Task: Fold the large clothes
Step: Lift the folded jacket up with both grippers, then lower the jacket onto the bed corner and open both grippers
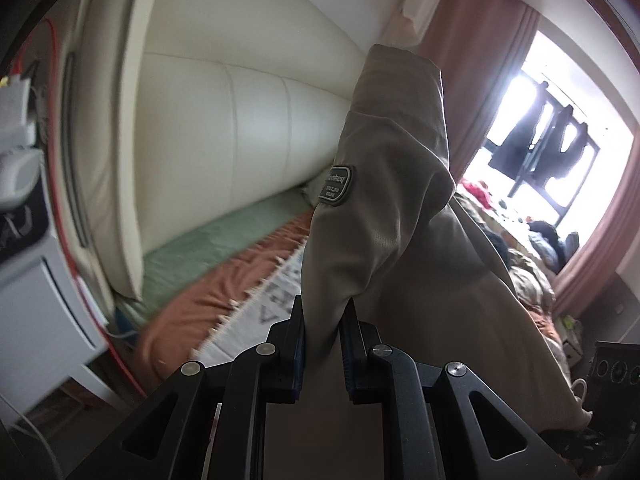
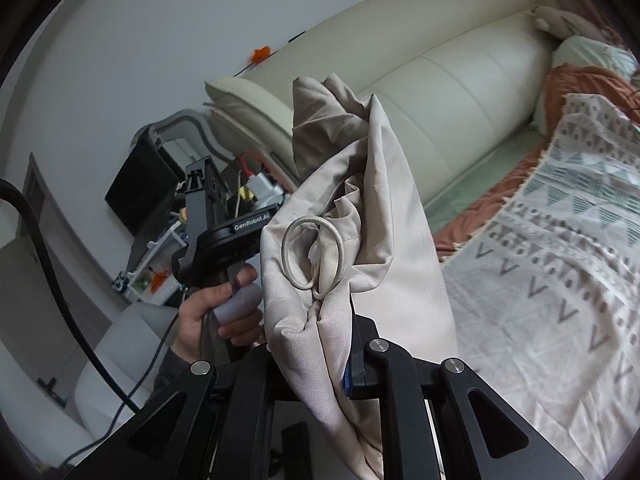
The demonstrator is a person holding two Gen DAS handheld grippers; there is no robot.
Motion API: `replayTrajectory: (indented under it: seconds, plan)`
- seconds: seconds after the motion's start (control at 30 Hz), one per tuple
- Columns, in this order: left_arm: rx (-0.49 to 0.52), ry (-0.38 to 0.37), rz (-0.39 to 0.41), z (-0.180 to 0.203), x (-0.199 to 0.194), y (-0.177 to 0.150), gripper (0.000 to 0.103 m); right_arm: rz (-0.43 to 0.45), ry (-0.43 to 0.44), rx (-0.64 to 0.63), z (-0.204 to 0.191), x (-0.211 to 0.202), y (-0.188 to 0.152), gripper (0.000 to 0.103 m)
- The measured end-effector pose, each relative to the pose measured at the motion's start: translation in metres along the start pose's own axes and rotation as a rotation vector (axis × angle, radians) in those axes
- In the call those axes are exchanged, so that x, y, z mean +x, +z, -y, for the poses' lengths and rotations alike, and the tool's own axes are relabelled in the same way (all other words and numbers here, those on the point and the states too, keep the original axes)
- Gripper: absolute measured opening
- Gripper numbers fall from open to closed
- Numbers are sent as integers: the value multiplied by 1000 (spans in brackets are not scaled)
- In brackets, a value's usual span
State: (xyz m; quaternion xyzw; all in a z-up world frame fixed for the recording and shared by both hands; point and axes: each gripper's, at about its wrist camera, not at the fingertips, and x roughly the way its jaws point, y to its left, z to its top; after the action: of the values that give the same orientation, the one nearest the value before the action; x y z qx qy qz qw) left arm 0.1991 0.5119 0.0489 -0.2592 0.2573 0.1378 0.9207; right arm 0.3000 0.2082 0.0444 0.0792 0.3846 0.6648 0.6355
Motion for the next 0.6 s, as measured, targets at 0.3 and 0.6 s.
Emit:
replayTrajectory:
  seconds: [0.3, 0.6]
  plan:
    - [42, 177, -37, -14, 48, 14, 15, -55, 59, 27, 22, 55, 12, 12]
    - [72, 229, -138, -8, 165, 20, 14, -88, -69, 53, 113, 87, 25, 11]
